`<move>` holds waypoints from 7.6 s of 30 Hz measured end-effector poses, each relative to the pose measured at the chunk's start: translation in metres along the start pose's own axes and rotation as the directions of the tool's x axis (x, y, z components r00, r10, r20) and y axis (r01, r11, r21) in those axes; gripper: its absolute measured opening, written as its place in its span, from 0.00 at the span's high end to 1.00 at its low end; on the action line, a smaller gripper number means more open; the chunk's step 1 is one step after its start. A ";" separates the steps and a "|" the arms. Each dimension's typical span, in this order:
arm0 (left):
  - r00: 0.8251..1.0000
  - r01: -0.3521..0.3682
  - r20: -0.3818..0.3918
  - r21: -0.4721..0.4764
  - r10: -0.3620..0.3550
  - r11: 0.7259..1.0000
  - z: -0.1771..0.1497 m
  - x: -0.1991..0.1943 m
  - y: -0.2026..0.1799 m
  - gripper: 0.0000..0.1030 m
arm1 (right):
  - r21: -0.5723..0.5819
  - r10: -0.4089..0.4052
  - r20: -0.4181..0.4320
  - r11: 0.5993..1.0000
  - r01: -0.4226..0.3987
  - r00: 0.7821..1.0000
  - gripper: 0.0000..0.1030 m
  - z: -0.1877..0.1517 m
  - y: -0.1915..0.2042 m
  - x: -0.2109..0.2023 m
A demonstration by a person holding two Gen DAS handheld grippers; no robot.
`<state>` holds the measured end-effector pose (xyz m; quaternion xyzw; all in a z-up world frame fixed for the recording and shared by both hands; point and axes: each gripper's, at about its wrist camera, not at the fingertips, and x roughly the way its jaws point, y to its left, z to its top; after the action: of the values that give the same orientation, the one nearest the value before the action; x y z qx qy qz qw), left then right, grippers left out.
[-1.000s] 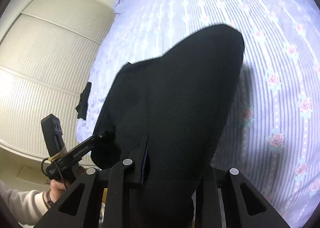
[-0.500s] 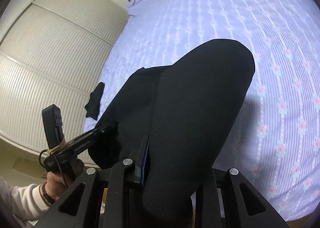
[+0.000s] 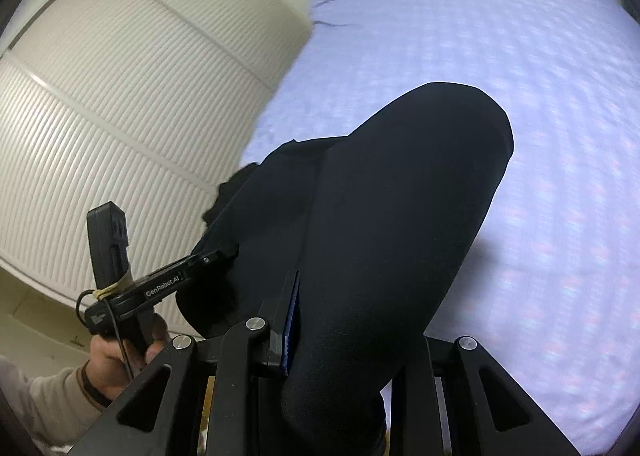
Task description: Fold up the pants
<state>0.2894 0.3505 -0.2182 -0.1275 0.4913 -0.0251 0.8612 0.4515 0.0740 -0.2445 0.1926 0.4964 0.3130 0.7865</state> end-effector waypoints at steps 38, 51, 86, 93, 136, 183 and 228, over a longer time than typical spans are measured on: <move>0.978 -0.209 -0.012 0.031 0.210 0.977 0.055 0.127 0.460 0.51 | -0.014 0.008 -0.160 1.000 -0.010 0.987 0.61 0.016 0.156 0.503; 0.938 -0.345 0.067 0.058 0.341 0.937 0.041 0.071 0.441 0.28 | -0.191 -0.254 -0.028 0.951 0.244 0.967 0.36 0.042 0.195 0.437; 0.948 -0.260 0.187 -0.001 0.256 0.966 -0.001 0.002 0.305 0.28 | -0.387 -0.276 0.072 0.878 0.282 0.959 0.36 -0.012 0.217 0.331; 0.920 -0.318 0.228 -0.043 0.319 0.947 -0.057 -0.116 0.178 0.28 | -0.434 -0.296 0.215 0.825 0.362 0.931 0.29 -0.046 0.239 0.156; 0.893 -0.234 0.426 0.161 0.146 0.959 -0.207 -0.402 -0.239 0.00 | 0.072 -0.611 0.547 0.716 0.695 0.573 0.12 -0.223 0.188 -0.427; 0.893 -0.248 0.427 0.196 0.145 0.949 -0.197 -0.387 -0.243 0.00 | 0.101 -0.604 0.564 0.727 0.679 0.563 0.09 -0.216 0.194 -0.430; 0.881 -0.240 0.454 0.192 0.131 0.952 -0.202 -0.403 -0.246 0.00 | 0.087 -0.575 0.587 0.745 0.662 0.570 0.09 -0.219 0.195 -0.437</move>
<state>-0.0702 0.1415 0.0821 0.0243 0.2890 0.0274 0.9566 0.0594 -0.0839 0.0689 0.0355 0.2445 -0.0222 0.9687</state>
